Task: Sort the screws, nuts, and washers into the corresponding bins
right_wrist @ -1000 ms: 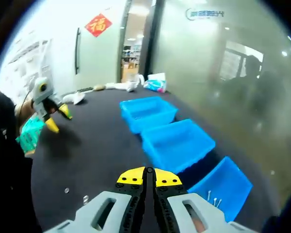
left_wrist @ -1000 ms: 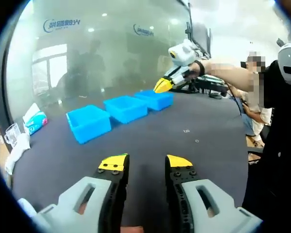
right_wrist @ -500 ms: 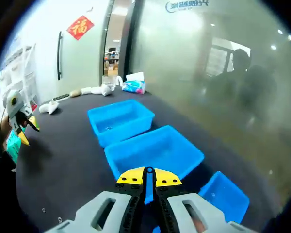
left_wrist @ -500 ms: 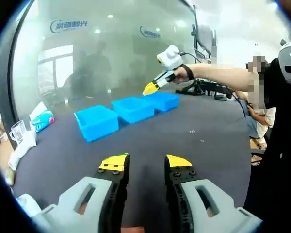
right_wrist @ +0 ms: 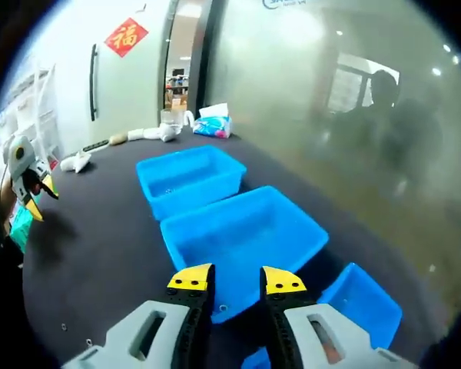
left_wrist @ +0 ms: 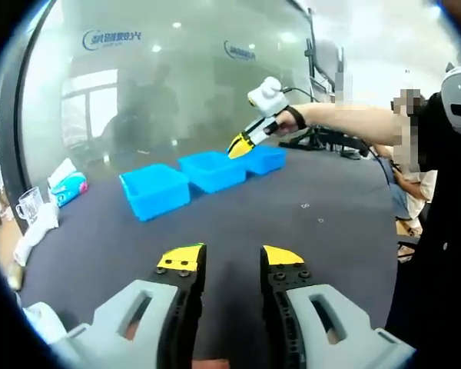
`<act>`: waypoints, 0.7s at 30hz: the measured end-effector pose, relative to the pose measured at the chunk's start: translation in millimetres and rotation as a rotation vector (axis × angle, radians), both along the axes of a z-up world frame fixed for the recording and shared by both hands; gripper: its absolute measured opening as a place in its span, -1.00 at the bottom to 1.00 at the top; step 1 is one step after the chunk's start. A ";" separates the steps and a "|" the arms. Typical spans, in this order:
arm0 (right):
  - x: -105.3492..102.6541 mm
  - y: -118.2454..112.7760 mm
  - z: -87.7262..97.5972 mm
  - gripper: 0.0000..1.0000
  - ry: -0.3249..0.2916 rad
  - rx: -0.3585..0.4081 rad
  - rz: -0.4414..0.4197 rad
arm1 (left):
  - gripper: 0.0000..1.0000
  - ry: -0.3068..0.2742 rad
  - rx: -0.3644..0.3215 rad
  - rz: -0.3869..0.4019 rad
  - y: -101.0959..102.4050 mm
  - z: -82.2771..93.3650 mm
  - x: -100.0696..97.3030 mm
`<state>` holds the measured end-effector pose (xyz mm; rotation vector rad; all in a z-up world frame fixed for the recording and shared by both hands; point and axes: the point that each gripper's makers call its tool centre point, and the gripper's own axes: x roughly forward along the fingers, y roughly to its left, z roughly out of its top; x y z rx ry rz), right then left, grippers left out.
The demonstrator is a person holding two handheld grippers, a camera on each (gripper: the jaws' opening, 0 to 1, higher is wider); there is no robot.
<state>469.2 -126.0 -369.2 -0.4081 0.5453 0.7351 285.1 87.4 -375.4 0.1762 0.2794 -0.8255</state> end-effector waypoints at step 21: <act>-114.3 -39.8 -12.2 -0.62 -0.020 -0.005 0.056 | -0.46 0.004 -0.018 -0.050 -14.7 1.9 -8.2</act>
